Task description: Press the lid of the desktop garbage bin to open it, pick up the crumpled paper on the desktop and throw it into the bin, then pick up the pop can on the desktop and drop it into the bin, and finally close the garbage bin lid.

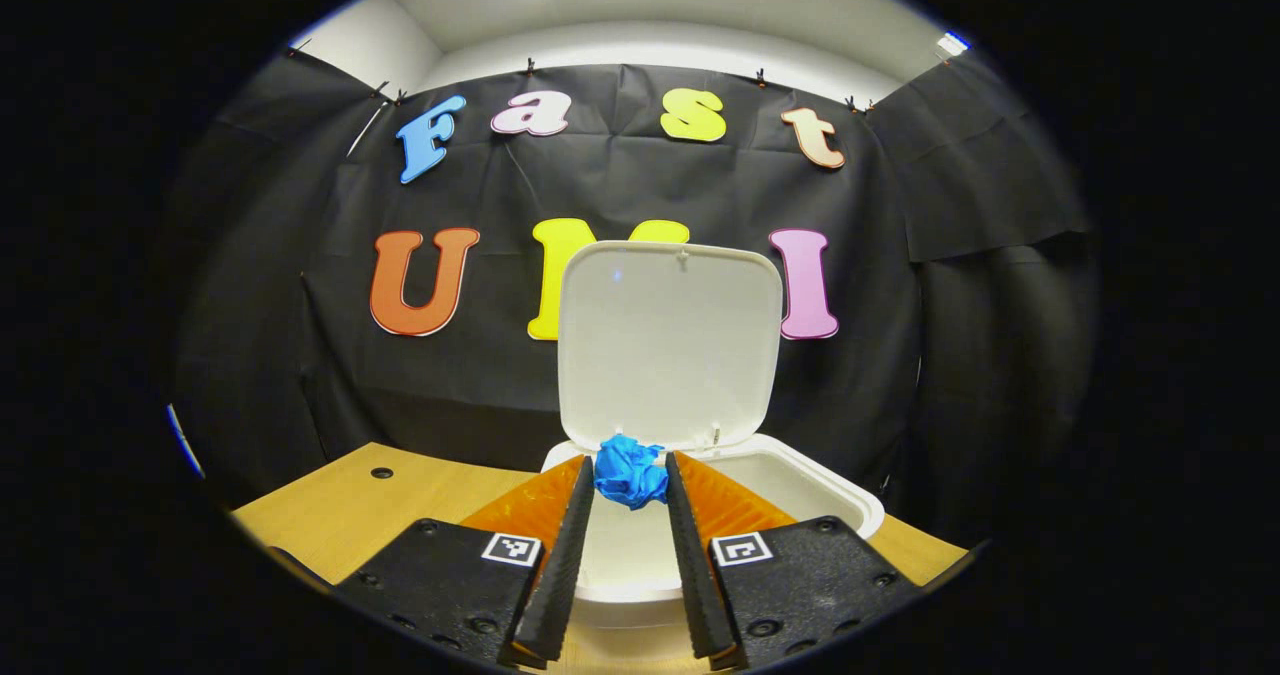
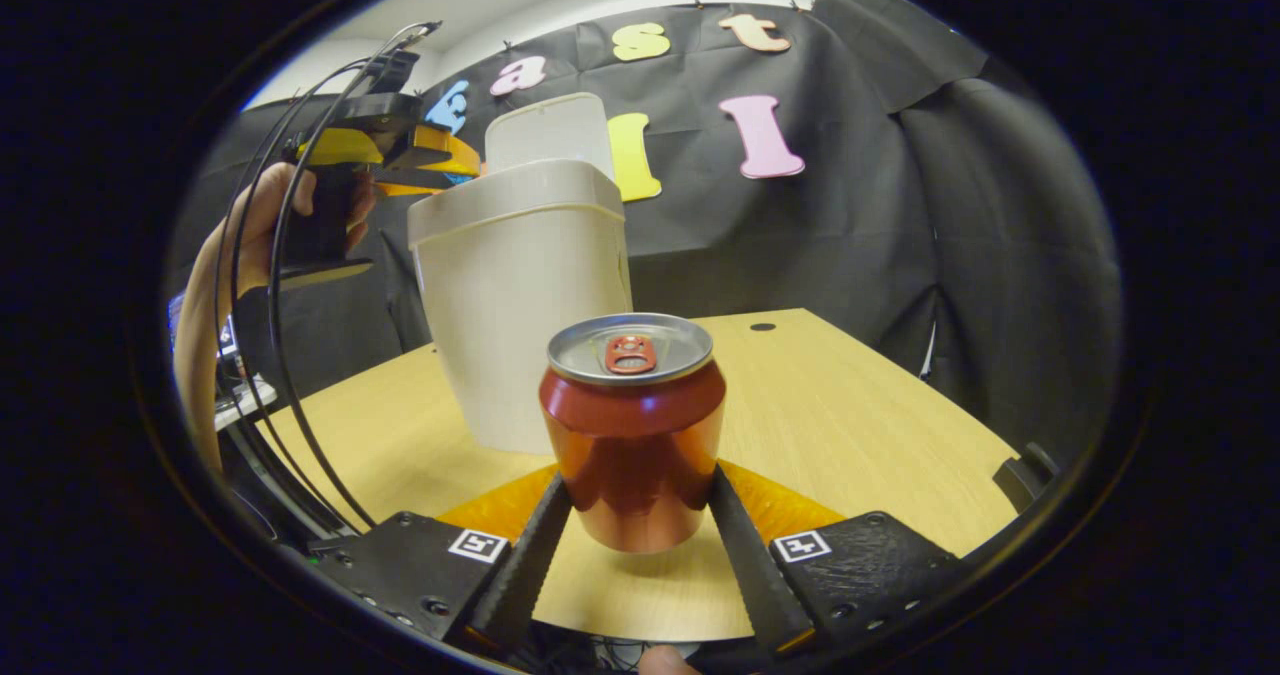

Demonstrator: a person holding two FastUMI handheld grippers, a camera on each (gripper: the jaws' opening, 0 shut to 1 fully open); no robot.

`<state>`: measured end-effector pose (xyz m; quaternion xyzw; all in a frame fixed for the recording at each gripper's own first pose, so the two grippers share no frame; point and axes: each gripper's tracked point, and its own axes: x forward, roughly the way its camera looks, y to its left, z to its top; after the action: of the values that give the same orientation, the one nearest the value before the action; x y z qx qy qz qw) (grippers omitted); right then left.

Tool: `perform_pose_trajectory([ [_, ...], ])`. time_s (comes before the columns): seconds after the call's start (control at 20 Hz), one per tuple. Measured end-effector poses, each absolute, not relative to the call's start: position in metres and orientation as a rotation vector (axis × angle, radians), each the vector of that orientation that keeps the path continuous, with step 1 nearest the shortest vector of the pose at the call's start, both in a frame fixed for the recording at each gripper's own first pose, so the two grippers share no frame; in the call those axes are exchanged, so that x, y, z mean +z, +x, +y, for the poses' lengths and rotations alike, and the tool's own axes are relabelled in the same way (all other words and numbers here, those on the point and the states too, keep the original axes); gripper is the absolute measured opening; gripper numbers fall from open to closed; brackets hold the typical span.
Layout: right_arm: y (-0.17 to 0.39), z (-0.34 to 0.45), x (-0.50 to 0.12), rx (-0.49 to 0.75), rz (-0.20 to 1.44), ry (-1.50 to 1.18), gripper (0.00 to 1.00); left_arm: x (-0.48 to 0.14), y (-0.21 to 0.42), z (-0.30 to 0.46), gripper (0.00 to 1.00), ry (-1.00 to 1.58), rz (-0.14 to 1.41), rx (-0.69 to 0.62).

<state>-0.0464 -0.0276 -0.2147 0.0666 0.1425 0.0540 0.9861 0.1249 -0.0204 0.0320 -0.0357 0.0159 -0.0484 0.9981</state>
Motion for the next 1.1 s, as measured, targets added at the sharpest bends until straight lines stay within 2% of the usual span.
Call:
perform_pose_trajectory([
  [0.05,-0.046,-0.028,-0.216,0.11,0.288,0.138,0.81,0.034,0.125,-0.023,0.57,-0.071,0.026,-0.103],
  [0.1,-0.047,-0.028,-0.216,0.11,0.287,0.139,0.81,0.035,0.123,-0.024,0.61,-0.064,0.021,-0.103],
  [0.15,-0.047,-0.029,-0.216,0.108,0.287,0.139,0.81,0.036,0.122,-0.023,0.73,-0.048,0.018,-0.096],
  [0.2,-0.048,-0.031,-0.214,0.105,0.283,0.143,0.81,0.04,0.121,-0.018,0.9,-0.024,0.008,-0.076],
  [0.25,-0.048,-0.033,-0.214,0.099,0.278,0.145,0.81,0.042,0.117,-0.016,1.0,-0.021,-0.005,-0.068],
  [0.5,-0.048,-0.037,-0.209,0.086,0.267,0.14,0.82,0.051,0.093,-0.006,1.0,-0.014,-0.039,-0.052],
  [0.75,-0.047,-0.038,-0.195,0.087,0.247,0.13,0.81,0.047,0.062,0.032,1.0,0.02,-0.063,0.023],
  [1.1,-0.037,-0.029,-0.157,0.134,0.203,0.082,0.81,0.006,0.021,0.081,1.0,-0.023,-0.014,0.112],
])
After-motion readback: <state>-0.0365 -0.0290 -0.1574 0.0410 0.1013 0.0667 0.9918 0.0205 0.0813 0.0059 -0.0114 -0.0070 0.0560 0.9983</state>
